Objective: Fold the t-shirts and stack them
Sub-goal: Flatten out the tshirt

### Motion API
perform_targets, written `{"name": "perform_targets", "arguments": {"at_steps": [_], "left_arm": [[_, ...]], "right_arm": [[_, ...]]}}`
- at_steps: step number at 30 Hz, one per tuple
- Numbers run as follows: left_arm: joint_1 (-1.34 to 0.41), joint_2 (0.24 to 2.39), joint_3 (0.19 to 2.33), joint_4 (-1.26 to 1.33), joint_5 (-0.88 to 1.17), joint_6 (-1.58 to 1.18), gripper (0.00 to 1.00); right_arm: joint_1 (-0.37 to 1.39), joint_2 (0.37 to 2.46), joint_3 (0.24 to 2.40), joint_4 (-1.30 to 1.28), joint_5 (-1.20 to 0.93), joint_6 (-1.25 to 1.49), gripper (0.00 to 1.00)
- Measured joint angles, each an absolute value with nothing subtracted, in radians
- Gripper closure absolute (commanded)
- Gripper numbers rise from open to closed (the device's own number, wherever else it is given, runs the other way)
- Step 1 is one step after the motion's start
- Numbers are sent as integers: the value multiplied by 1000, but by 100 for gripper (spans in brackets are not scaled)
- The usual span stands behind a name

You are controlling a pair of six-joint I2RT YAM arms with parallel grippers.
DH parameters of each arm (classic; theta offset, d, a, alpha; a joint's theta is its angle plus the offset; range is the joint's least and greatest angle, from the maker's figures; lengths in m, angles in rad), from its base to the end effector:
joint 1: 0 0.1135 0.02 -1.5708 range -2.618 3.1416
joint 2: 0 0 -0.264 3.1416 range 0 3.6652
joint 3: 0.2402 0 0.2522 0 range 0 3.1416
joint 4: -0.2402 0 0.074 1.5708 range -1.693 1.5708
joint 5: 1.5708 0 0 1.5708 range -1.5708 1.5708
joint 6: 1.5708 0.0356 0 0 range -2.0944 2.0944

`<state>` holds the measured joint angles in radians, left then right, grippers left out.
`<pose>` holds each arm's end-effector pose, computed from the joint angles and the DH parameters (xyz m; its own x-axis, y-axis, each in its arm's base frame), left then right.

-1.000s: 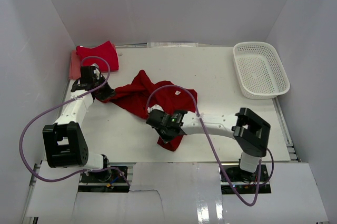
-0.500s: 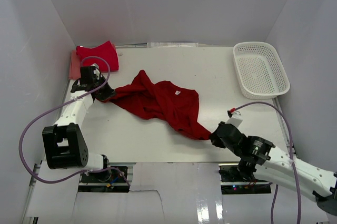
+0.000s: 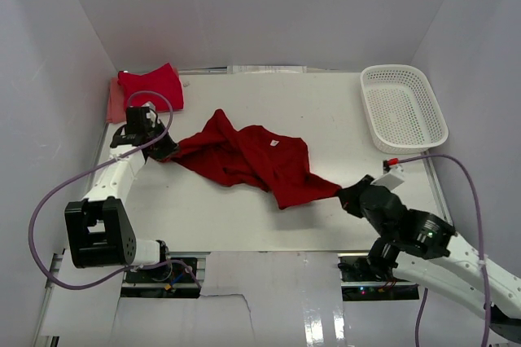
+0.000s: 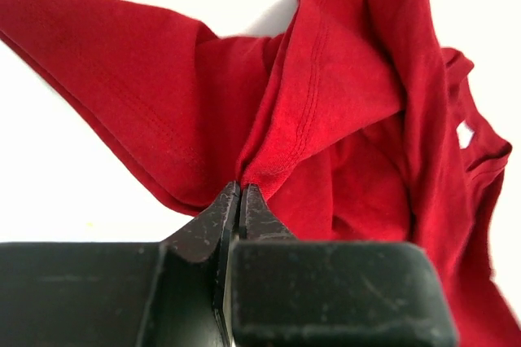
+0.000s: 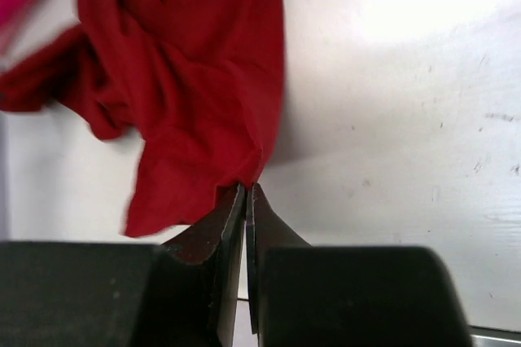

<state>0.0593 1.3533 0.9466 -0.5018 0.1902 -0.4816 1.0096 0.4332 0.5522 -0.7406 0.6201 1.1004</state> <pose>0.2787 0.0098 0.2436 -0.7245 -0.4986 -0.4759 -0.3133 0.8532 -0.4170 0.0708 0.0738 0.2530 -0.5305 0.5191 -0.6701 0.0779 0.8170 0.5713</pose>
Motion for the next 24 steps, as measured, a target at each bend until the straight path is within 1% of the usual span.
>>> {"name": "perform_targets", "arguments": {"at_steps": [2,4,6,9,13,15,17,18,19,21,22,23,24], "left_arm": [[50,1369,949,-517,189,-467,90],[33,1404,951,-531,190,-451,90],[22,1438,949,-549,189,-439,90],[15,1452,934,-583,149,-434,90],[18,1446,934,-616,44,-471,89],[20,1447,934,-624,33,-482,89],[24,1461,934,-627,44,-489,86],[24,1480,934,-629,54,-490,79],[24,1501,934,-629,61,-491,57],[25,1552,928,-630,68,-491,41],[25,1568,917,-633,69,-500,23],[28,1571,907,-639,71,-496,3],[34,1569,897,-650,75,-500,2]], "right_arm": [[1010,419,668,-798,679,1100,92],[1008,450,782,-855,735,1112,92],[1008,482,847,-916,780,1143,92],[1008,458,852,-1008,824,1183,92],[1008,326,851,-1073,875,1198,92],[1007,290,871,-1113,900,1201,92],[1007,300,893,-1150,918,1217,92],[1007,311,902,-1169,925,1228,92],[1007,320,905,-1180,931,1234,92],[1007,325,908,-1196,944,1239,92],[1007,324,910,-1205,950,1241,92],[1007,321,914,-1211,955,1241,92],[1007,319,922,-1217,962,1240,92]]}}
